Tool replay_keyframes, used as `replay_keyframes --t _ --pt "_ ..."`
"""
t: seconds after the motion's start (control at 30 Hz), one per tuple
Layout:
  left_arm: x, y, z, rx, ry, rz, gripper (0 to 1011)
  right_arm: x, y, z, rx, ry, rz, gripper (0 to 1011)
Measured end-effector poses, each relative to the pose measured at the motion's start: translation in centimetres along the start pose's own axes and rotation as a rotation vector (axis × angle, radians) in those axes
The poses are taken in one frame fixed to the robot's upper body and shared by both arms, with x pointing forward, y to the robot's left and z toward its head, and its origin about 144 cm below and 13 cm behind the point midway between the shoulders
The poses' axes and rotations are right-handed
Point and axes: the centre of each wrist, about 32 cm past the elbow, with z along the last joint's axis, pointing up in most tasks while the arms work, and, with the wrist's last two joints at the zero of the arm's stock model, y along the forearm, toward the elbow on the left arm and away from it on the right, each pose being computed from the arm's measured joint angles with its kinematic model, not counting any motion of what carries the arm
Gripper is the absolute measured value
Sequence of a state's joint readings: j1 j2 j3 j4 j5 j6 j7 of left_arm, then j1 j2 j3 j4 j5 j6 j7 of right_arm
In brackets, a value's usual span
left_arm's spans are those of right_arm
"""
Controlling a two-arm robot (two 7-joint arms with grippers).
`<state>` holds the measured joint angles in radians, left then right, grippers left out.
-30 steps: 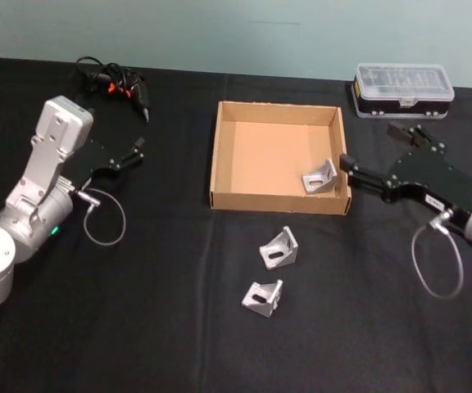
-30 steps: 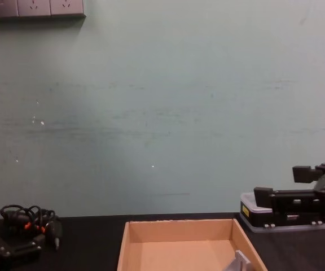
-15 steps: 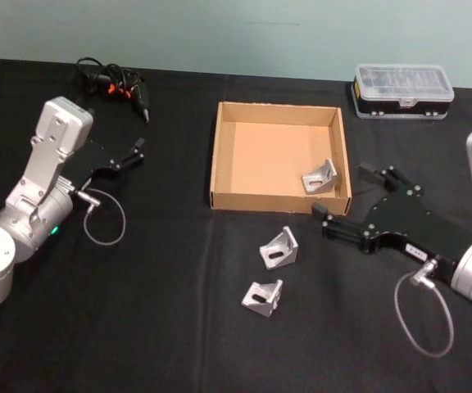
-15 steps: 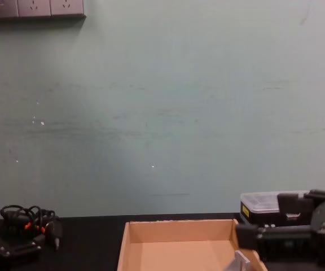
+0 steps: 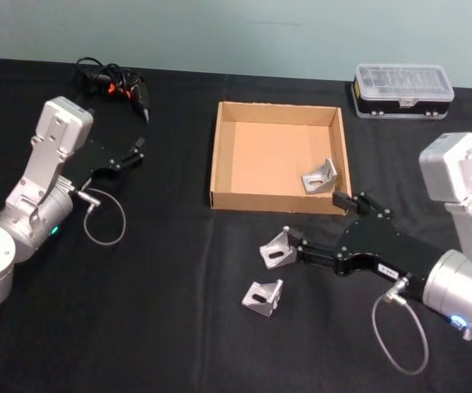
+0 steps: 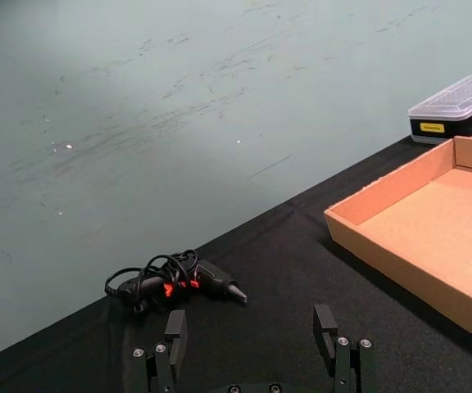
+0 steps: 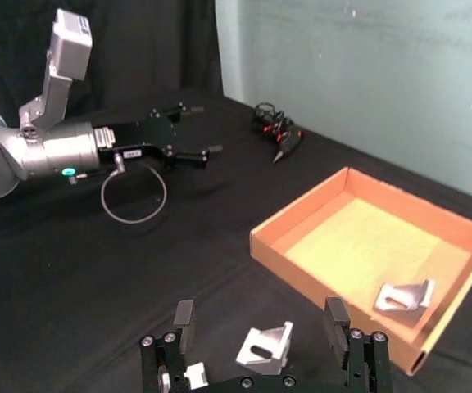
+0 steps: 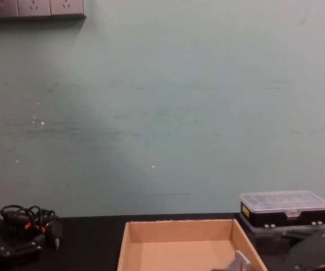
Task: Use one hand to pick up the angle iron from the table and place it into the box.
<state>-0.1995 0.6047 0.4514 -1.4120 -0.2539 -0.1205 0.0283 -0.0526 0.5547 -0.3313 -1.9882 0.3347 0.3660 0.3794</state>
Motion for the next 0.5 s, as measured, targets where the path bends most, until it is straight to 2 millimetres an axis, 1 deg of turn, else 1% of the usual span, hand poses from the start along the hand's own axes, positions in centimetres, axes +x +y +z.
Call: replay_keyframes --t 0.2,0.33,0.5 --pt "0.0 0.0 0.0 0.0 0.0 0.0 1011 0.1 1.0 0.1 -0.046 0.026 0.008 1003" --pt "0.0 0.0 0.0 0.0 0.0 0.0 1011 0.2 2.1 0.7 -0.135 0.058 -0.006 1003" --pt "0.0 0.0 0.0 0.0 0.0 0.0 1011 0.4 3.3 0.8 -0.208 0.089 -0.011 1003"
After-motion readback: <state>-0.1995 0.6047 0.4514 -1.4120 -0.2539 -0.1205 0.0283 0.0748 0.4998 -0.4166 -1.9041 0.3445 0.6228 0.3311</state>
